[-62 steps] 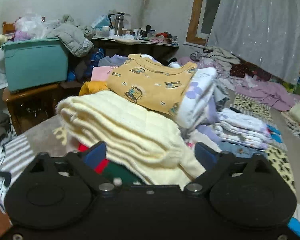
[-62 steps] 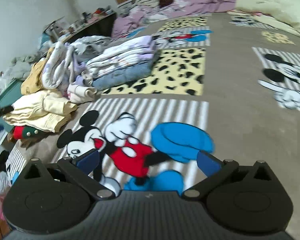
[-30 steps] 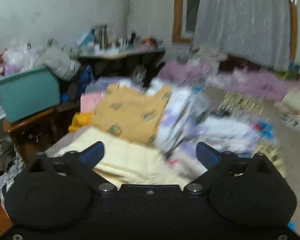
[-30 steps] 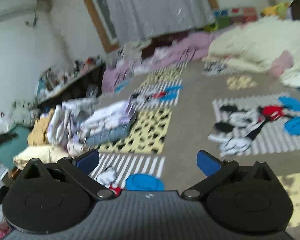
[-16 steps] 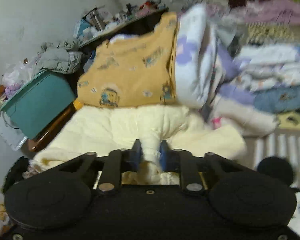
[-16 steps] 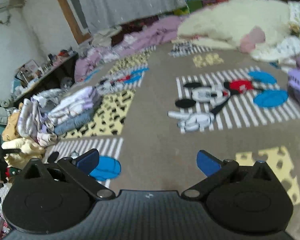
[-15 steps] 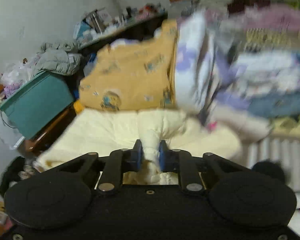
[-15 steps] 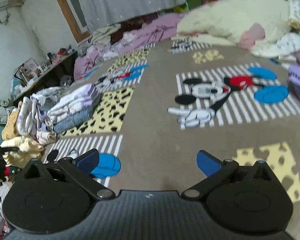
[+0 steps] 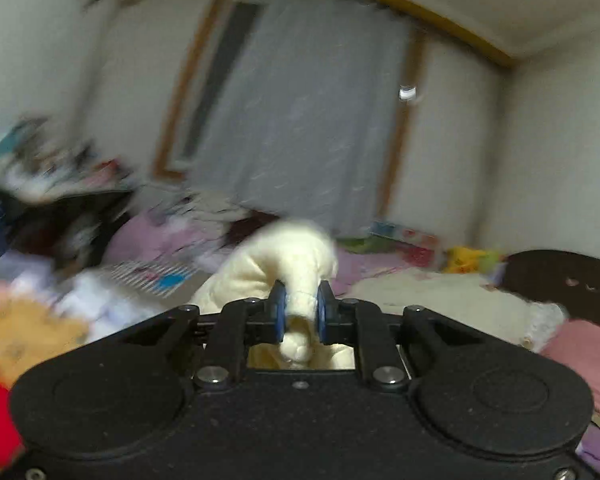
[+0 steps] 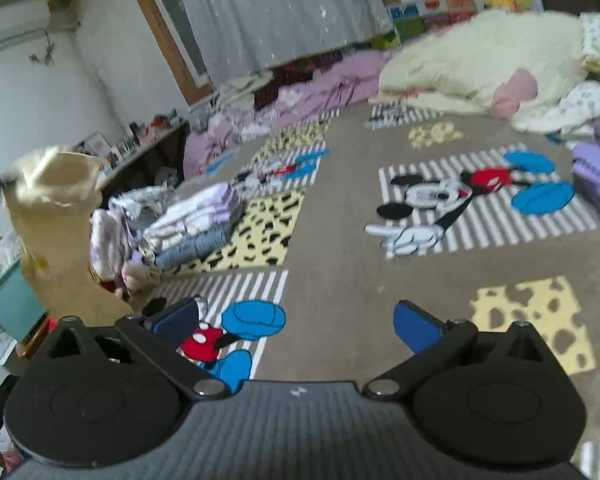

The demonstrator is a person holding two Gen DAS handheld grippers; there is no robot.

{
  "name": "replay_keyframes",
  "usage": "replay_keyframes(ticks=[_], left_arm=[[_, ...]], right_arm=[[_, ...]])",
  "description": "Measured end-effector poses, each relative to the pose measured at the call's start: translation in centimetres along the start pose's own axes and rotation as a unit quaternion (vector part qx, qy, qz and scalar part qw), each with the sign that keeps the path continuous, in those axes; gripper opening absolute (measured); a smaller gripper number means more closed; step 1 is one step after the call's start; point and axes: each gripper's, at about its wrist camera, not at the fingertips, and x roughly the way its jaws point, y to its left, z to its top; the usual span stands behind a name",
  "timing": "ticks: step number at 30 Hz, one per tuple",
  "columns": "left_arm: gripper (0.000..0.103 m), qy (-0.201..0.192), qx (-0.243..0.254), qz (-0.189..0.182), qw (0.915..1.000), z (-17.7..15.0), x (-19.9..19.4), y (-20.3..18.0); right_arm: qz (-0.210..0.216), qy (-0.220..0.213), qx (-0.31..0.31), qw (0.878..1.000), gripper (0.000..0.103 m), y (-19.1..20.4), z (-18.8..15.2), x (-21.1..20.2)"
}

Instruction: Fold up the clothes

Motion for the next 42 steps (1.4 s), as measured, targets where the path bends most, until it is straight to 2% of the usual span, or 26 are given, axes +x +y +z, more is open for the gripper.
replay_keyframes(ticks=[1, 2, 4, 6, 8, 10, 13, 17, 21, 22, 25, 28, 29, 30, 32, 36, 42], left_arm=[[0.013, 0.015, 0.017, 0.006, 0.9997, 0.3, 0.8, -1.6], [0.013, 0.011, 0.003, -0.029, 0.9995, 0.9, 0.8, -3.0], [0.013, -0.033, -0.012, -0.088, 0.9955, 1.8, -0.4, -5.5], [0.013, -0.076, -0.027, -0.145, 0.9861, 2.7, -1.6, -8.0], [0.013, -0.074, -0.050, -0.168, 0.9817, 2.5, -1.3, -9.3], [0.014, -0.056, -0.031, -0.170, 0.9833, 1.3, -0.7, -10.8], [0.015, -0.003, -0.044, -0.168, 0.9848, -2.1, 0.6, -11.1], [0.017, 0.077, -0.058, -0.143, 0.9851, -9.7, 2.3, -8.4], [0.017, 0.167, -0.068, -0.080, 0.9803, -17.5, 2.8, -5.4], [0.017, 0.188, -0.073, -0.054, 0.9779, -19.3, 2.8, -4.2], [0.019, 0.227, -0.087, 0.001, 0.9701, -22.1, 3.4, -0.1], [0.036, 0.235, -0.113, 0.053, 0.9639, -23.8, 0.8, 3.1], [0.047, 0.230, -0.123, 0.065, 0.9631, -23.9, 0.2, 4.1], [0.052, 0.223, -0.132, 0.070, 0.9632, -23.5, -0.5, 4.8], [0.054, 0.215, -0.140, 0.073, 0.9639, -23.2, -1.8, 5.6], [0.066, 0.204, -0.146, 0.062, 0.9661, -22.3, -3.4, 6.1], [0.073, 0.219, -0.119, 0.050, 0.9671, -22.2, -3.0, 4.6]], right_arm=[[-0.004, -0.007, 0.000, 1.000, 0.103, -0.3, 0.1, -0.9], [-0.010, -0.012, 0.006, 1.000, 0.103, -0.9, 0.1, -1.7], [-0.018, -0.020, 0.021, 0.999, 0.103, -2.0, 0.3, -3.1], [-0.028, -0.033, 0.030, 0.999, 0.103, -3.1, 0.4, -4.6], [-0.039, -0.044, 0.041, 0.997, 0.103, -4.5, 0.4, -5.8], [-0.043, -0.053, 0.056, 0.996, 0.103, -5.7, 0.3, -6.9], [-0.039, -0.070, 0.080, 0.994, 0.103, -7.7, -0.1, -8.5], [-0.052, -0.070, 0.083, 0.993, 0.103, -9.7, -1.1, -9.5], [-0.058, -0.057, 0.082, 0.993, 0.103, -11.0, -2.2, -9.3], [-0.060, -0.053, 0.081, 0.994, 0.103, -11.2, -2.4, -9.1], [-0.058, -0.039, 0.077, 0.995, 0.103, -11.2, -3.0, -8.3], [-0.058, -0.028, 0.063, 0.996, 0.103, -10.5, -3.3, -7.3], [-0.058, -0.022, 0.057, 0.996, 0.103, -10.1, -3.5, -6.9], [-0.058, -0.017, 0.051, 0.997, 0.103, -9.8, -3.7, -6.4], [-0.055, -0.004, 0.041, 0.998, 0.103, -9.2, -4.1, -5.6], [-0.052, 0.021, 0.027, 0.998, 0.100, -8.1, -5.0, -3.7], [-0.053, 0.052, 0.023, 0.997, 0.099, -7.6, -5.3, -0.7]])
